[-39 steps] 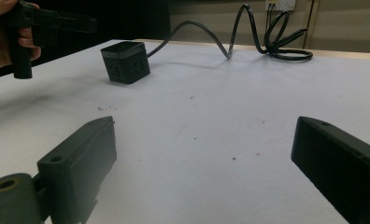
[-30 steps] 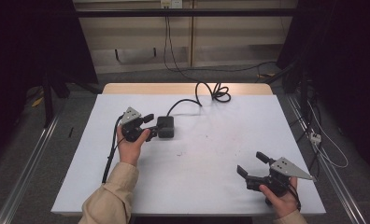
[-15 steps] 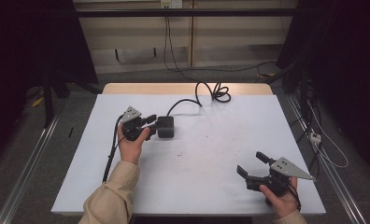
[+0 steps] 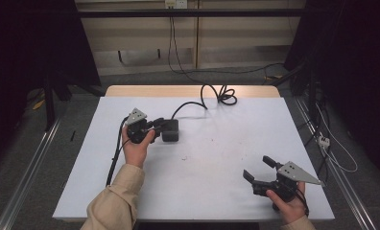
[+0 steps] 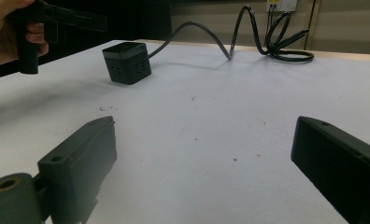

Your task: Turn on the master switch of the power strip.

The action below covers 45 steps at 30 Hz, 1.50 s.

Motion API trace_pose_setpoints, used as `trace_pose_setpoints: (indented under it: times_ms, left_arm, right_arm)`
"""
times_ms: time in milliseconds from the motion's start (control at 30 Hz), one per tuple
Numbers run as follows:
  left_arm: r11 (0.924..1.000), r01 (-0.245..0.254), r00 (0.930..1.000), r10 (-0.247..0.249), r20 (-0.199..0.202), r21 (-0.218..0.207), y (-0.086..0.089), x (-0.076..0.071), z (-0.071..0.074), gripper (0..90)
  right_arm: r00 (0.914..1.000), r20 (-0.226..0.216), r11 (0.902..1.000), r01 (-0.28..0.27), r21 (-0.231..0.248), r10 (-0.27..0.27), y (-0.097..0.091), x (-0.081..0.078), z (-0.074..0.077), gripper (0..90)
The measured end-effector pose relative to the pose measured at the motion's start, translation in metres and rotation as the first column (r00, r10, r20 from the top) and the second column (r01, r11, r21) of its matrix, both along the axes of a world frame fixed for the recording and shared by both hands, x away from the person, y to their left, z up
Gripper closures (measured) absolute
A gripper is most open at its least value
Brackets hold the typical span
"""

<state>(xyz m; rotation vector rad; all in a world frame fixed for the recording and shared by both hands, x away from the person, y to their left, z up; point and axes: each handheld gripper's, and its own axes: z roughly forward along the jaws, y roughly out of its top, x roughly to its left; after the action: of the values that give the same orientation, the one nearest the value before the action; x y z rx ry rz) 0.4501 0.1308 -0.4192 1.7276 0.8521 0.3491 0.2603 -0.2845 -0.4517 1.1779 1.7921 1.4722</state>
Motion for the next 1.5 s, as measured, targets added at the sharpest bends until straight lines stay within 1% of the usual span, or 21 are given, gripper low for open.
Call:
trace_pose_setpoints:
  times_ms: [133, 267, 333, 500, 600, 733, 933, 967, 1100, 1200, 1267, 1300, 1367, 1400, 1500]
  left_arm:
    - [1.0, 0.008, 1.0, -0.008, 0.0, 0.006, -0.0016, 0.0012, 0.0017, 72.8]
    - [1.0, 0.006, 1.0, -0.006, -0.004, 0.005, -0.0021, 0.0025, 0.0024, 76.9]
    - [0.9999, 0.009, 0.9999, -0.009, -0.007, 0.013, -0.0032, 0.0031, 0.0026, 77.4]
    - [0.9998, 0.017, 0.9998, -0.017, -0.007, 0.013, -0.0059, 0.0039, 0.0033, 79.9]
    - [0.9999, 0.012, 0.9999, -0.012, -0.011, 0.004, -0.0061, 0.0048, 0.0024, 81.2]
    - [0.9999, 0.012, 0.9998, -0.012, -0.017, 0.01, -0.0058, 0.0058, 0.0013, 82.5]
    - [1.0, 0.005, 0.9998, -0.005, -0.021, -0.003, -0.0052, 0.0075, 0.0005, 85.2]
    - [1.0, 0.005, 0.9998, -0.005, -0.021, 0.006, -0.0047, 0.0078, 0.0001, 85.5]
    - [1.0, 0.005, 0.9998, -0.005, -0.02, 0.004, -0.0061, 0.0083, -0.0009, 86.8]
    - [0.9999, 0.006, 0.9998, -0.006, -0.021, 0.012, -0.0069, 0.0089, -0.0018, 88.6]
    - [1.0, 0.0, 0.9997, 0.0, -0.023, 0.005, -0.0074, 0.0091, -0.0023, 89.7]
    - [0.9999, 0.001, 0.9998, -0.001, -0.021, 0.013, -0.0069, 0.0094, -0.0024, 90.0]
    - [1.0, 0.001, 0.9998, -0.001, -0.018, 0.005, -0.008, 0.0095, -0.0024, 90.0]
    - [0.9999, 0.007, 0.9998, -0.007, -0.016, 0.016, -0.0081, 0.0097, -0.0021, 90.0]
    - [0.9997, 0.011, 0.9998, -0.011, -0.014, 0.024, -0.0095, 0.0099, -0.0009, 90.0]
  right_arm:
    - [1.0, 0.0, 1.0, 0.0, 0.001, 0.0, -0.0002, 0.0, 0.0, 6.5]
    - [1.0, 0.001, 1.0, -0.002, -0.001, 0.002, -0.0004, -0.0002, 0.0002, 6.5]
    - [1.0, 0.0, 1.0, 0.0, 0.002, 0.0, -0.0002, -0.0003, 0.0003, 6.5]
    - [1.0, 0.001, 1.0, -0.004, 0.001, 0.004, 0.0, -0.0002, 0.0002, 6.8]
    - [1.0, 0.001, 1.0, -0.005, 0.0, 0.005, -0.0001, -0.0003, 0.0002, 6.8]
    - [1.0, 0.0, 1.0, -0.006, 0.001, 0.006, 0.0001, -0.0005, 0.0004, 6.9]
    - [1.0, 0.001, 1.0, -0.007, 0.002, 0.007, 0.0005, -0.0003, 0.0003, 6.9]
    - [1.0, 0.0, 1.0, -0.008, 0.002, 0.008, 0.0005, -0.0003, 0.0003, 6.9]
    - [1.0, 0.001, 1.0, -0.008, 0.001, 0.008, 0.0003, -0.0003, 0.0002, 7.0]
    - [1.0, 0.001, 1.0, -0.007, 0.001, 0.007, 0.0002, -0.0004, 0.0004, 7.0]
    - [1.0, 0.0, 1.0, -0.006, 0.001, 0.006, 0.0, -0.0003, 0.0003, 7.0]
    - [1.0, 0.0, 1.0, -0.006, 0.001, 0.006, -0.0002, -0.0004, 0.0003, 7.0]
    - [1.0, 0.002, 1.0, -0.007, 0.001, 0.007, -0.0003, -0.0004, 0.0003, 7.0]
    - [1.0, 0.001, 1.0, -0.007, 0.002, 0.007, -0.0002, -0.0004, 0.0003, 7.0]
    - [1.0, 0.002, 1.0, -0.008, 0.002, 0.008, 0.0, -0.0004, 0.0004, 7.0]
